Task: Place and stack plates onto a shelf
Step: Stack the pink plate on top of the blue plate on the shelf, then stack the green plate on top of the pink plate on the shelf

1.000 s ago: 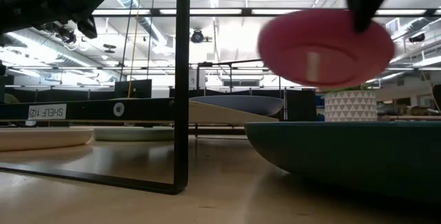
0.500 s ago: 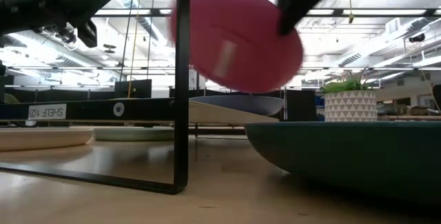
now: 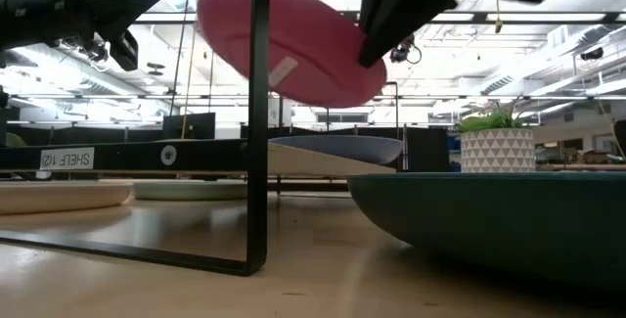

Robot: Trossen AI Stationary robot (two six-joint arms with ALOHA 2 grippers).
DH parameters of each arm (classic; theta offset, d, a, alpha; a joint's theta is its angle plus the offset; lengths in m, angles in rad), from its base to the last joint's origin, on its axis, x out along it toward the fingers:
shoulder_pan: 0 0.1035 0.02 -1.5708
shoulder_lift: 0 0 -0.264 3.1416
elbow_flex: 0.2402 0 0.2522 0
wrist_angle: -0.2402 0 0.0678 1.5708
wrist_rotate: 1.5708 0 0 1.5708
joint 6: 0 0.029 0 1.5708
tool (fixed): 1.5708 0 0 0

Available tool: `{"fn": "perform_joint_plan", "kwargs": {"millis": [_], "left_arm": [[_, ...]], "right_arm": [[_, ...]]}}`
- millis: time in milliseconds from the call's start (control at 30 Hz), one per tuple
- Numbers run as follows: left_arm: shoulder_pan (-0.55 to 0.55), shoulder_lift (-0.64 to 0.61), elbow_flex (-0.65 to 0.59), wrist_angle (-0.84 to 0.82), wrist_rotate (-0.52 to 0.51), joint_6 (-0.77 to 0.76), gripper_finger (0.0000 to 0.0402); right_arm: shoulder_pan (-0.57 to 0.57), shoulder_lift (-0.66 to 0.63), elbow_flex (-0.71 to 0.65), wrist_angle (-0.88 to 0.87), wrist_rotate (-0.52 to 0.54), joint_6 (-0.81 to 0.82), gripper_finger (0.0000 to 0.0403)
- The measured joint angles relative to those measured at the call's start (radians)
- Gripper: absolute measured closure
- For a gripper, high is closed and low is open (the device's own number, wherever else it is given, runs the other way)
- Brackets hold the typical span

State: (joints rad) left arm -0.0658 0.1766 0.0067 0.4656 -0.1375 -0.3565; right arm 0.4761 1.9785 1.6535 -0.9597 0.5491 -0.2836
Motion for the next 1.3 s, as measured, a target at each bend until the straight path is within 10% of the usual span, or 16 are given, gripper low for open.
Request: {"fn": "perform_joint_plan", "kwargs": {"millis": [733, 1100, 1300], "left_arm": [[0.000, 0.000, 0.000, 0.001, 0.000, 0.001, 0.0381], [0.000, 0.000, 0.000, 0.002, 0.000, 0.003, 0.0381], [0.000, 0.000, 0.000, 0.002, 0.000, 0.003, 0.0381]], "right_arm": [[-0.285, 0.002, 0.000, -0.171, -0.158, 0.124, 0.0346], [-0.228, -0.001, 0.112, -0.255, -0.164, 0.276, 0.0276], [-0.136, -0.003, 0.079, -0.192, -0.365, 0.424, 0.0266]]}}
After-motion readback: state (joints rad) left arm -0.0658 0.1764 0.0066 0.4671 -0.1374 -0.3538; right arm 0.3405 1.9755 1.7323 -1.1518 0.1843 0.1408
